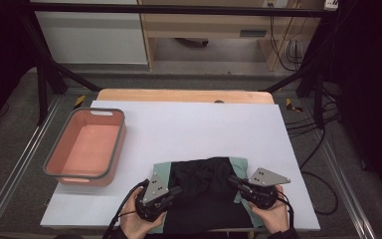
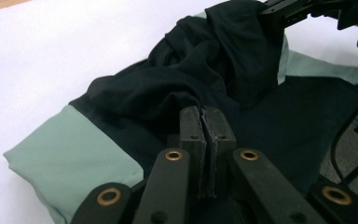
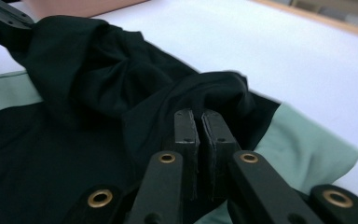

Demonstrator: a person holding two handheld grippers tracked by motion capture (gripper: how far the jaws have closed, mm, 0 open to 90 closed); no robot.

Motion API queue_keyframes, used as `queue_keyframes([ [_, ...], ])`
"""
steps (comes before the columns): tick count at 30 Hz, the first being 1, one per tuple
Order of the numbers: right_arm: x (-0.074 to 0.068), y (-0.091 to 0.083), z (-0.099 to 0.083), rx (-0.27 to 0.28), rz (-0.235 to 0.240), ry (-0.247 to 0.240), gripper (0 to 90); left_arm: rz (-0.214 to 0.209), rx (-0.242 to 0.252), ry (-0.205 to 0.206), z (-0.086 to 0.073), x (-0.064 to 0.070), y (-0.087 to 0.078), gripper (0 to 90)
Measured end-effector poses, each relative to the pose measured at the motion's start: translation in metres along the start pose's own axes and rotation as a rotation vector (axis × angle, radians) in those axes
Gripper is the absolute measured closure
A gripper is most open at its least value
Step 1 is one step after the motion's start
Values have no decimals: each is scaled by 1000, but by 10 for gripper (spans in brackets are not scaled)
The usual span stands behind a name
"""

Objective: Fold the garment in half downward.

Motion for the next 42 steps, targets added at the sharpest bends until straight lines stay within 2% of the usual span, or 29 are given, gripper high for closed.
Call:
queue_keyframes([
  [5,-7,-4,-16,-52,40,37,855,-11,-33,5,-16,3,-5,869],
  [9,-8,-5,-35,-134,68,73,852,-43,-61,-26,-29,2,-9,867],
  [15,-8,-8,-45,-166,76,103,842,-75,-93,-36,-44,3,-9,859],
  [17,-10,-7,-44,-168,72,101,825,-77,-91,-32,-41,2,-9,844],
  [19,-10,-8,-38,-153,73,105,763,-83,-78,-44,-36,-1,-11,791],
  [24,-5,-12,-17,-78,48,121,562,-53,-14,-40,-14,-23,-24,537],
  [27,4,-12,-5,-47,15,136,490,-23,15,-31,-6,-40,-27,392],
  [30,20,-8,5,-32,-39,160,405,-18,8,-75,-5,-57,-21,214],
  [33,32,-2,9,-29,-74,170,330,5,-10,-117,-9,-75,-12,133],
  [36,43,5,12,-42,-103,183,268,42,-32,-152,-13,-91,-2,96],
  [39,52,10,12,-55,-124,209,245,79,-66,-173,-19,-103,7,90],
  [42,61,13,14,-54,-134,231,249,118,-81,-176,-24,-113,14,107],
])
Point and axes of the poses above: each handheld gripper's, and its own axes: y roughly forward along the jaws, z roughly out of its top, x roughly to its right, the point moved 8 cm from there along y, roughly forward along the jaws, and after that the axes turned 9 degrees about y, right-handed, at the moved point
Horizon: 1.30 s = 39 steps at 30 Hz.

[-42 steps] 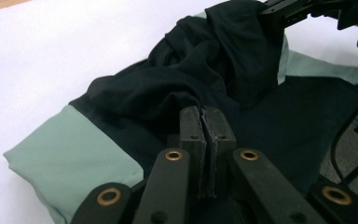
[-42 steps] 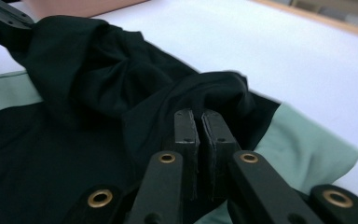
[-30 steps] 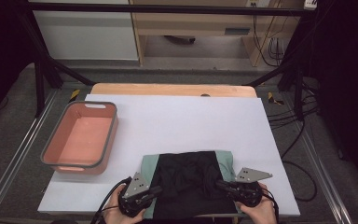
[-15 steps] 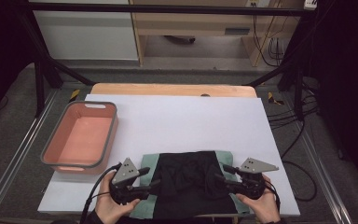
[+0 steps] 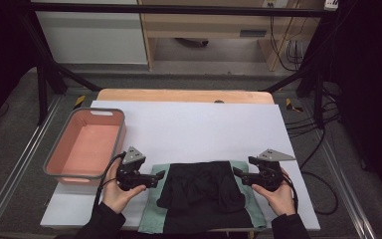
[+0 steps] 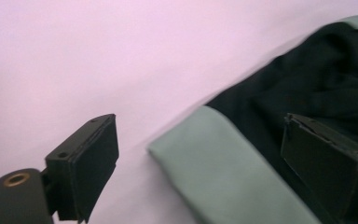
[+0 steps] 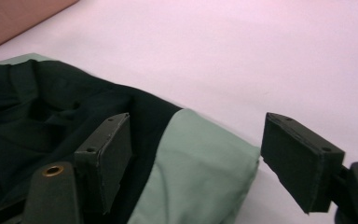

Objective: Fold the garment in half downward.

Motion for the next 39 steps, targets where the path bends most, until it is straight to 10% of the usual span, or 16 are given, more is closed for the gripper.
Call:
queue_keyframes([
  [16,19,7,0,-43,-64,24,349,16,-82,-69,-25,-24,40,396],
  [39,42,34,-22,-133,-120,35,496,-77,-84,-31,-27,-5,45,784],
])
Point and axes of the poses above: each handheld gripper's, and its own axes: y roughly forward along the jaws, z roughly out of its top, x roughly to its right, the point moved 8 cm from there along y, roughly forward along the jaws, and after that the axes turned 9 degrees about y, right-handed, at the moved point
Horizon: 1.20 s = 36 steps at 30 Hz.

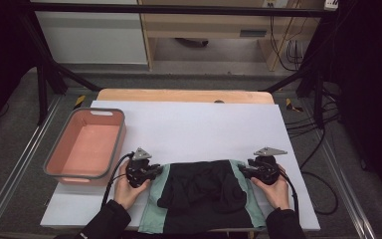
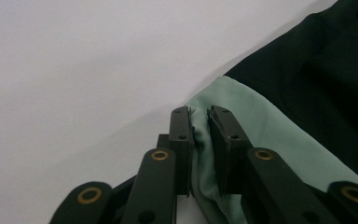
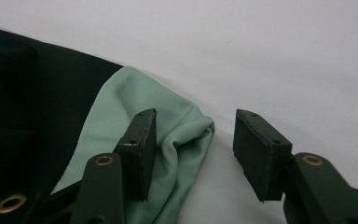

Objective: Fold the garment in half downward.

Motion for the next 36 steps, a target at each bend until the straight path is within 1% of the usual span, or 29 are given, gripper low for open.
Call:
queue_keyframes([
  [4,0,5,-3,-13,-7,-15,518,-4,-9,34,0,2,0,795],
  [6,-1,6,-4,-17,-5,-15,530,-1,-14,34,0,2,0,794],
  [8,-1,6,-4,-15,-3,-26,543,2,-14,43,0,2,1,794],
  [12,-2,7,-5,-18,-4,-26,569,-7,-8,26,0,2,1,792],
  [14,-3,7,-5,-20,-7,-36,590,-12,-7,19,0,2,2,791],
  [20,-6,7,-6,-27,7,-27,689,-15,-7,12,0,2,2,796],
  [26,-8,6,-6,-39,26,-11,828,-3,2,22,0,3,1,812],
  [31,-8,4,-6,-44,26,-6,849,1,6,15,1,3,0,826],
  [34,-8,3,-5,-35,22,-10,854,17,30,17,5,1,-8,833],
  [36,-9,0,-3,-27,25,-9,855,19,59,18,12,-1,-17,836],
])
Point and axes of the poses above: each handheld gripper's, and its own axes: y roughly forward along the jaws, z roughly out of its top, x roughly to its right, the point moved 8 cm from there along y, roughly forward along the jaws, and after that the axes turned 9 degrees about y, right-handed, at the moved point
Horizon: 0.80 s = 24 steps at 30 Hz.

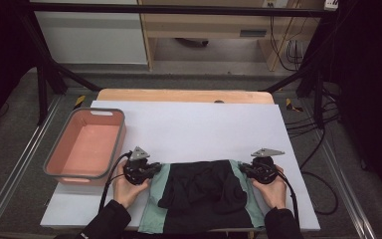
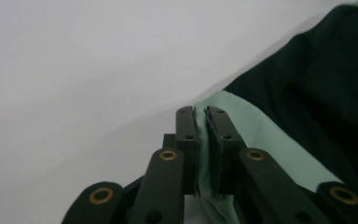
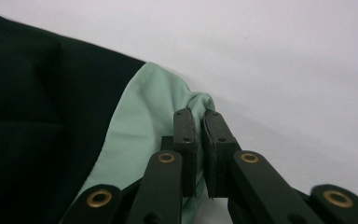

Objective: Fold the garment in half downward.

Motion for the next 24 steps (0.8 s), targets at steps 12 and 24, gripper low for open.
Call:
queue_keyframes([
  [12,-1,0,25,35,17,33,857,82,4,2,23,-27,-2,839],
  [24,12,30,50,110,-64,44,857,134,-23,-36,30,-51,24,836],
])
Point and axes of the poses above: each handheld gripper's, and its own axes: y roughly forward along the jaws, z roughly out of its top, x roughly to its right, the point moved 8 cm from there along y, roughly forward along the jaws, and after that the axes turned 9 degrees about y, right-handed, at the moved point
